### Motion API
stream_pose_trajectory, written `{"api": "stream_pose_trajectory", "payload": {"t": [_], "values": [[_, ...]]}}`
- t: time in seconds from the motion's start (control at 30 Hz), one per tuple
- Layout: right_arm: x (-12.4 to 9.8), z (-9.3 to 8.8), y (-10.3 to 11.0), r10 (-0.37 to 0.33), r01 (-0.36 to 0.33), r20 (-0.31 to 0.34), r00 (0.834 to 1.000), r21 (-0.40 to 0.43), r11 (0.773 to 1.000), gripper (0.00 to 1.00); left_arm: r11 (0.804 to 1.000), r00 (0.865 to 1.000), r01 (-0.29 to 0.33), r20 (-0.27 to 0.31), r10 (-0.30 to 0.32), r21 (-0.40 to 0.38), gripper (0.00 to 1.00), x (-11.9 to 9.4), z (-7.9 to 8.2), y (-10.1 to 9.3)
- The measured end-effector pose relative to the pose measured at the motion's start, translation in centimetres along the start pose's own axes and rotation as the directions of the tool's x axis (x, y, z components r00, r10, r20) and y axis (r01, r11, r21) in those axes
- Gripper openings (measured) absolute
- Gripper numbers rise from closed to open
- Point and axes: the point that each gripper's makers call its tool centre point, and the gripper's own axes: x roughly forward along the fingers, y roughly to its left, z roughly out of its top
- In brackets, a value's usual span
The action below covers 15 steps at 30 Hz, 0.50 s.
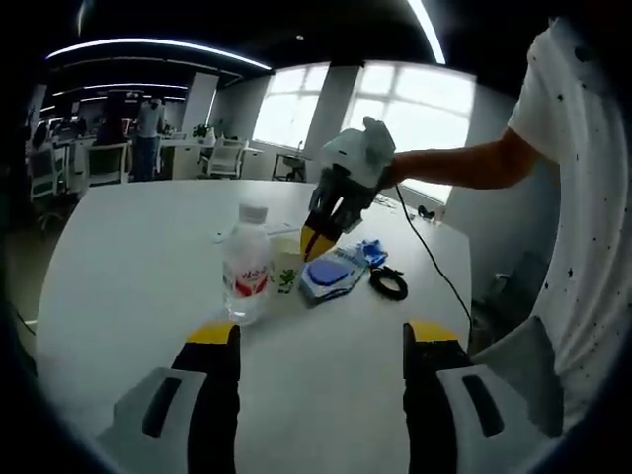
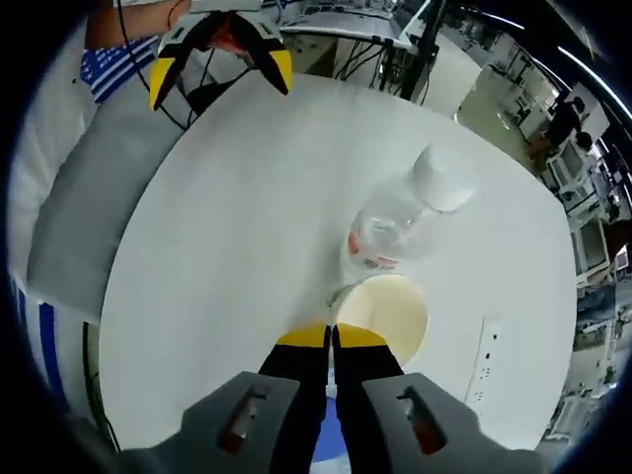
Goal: Arrange the tabletop items into an orderly group along one side of the table until the central work area is clear of visible clutter.
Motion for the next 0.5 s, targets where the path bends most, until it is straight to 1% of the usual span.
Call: {"api": "stream_pose_trajectory", "payload": {"t": [0.07, 0.17, 0.5], "values": [[0.4, -0.2, -0.1, 0.001, -0.001, -0.009, 1.000, -0.009, 1.000, 0.00, 1.000, 1.000, -0.002, 0.000, 0.002, 0.000, 0.67, 0.0, -0.1, 0.1], [0.9, -0.6, -0.1, -0.005, 0.003, -0.036, 0.999, -0.045, 0.999, 0.00, 1.000, 1.000, -0.003, -0.002, 0.003, -0.002, 0.68, 0.0, -0.2, 0.1], [1.9, -1.3, -0.3, -0.015, 0.009, -0.067, 0.998, -0.088, 0.996, 0.00, 1.000, 1.000, -0.003, -0.003, 0.003, -0.004, 0.67, 0.1, -0.3, 0.0]]}}
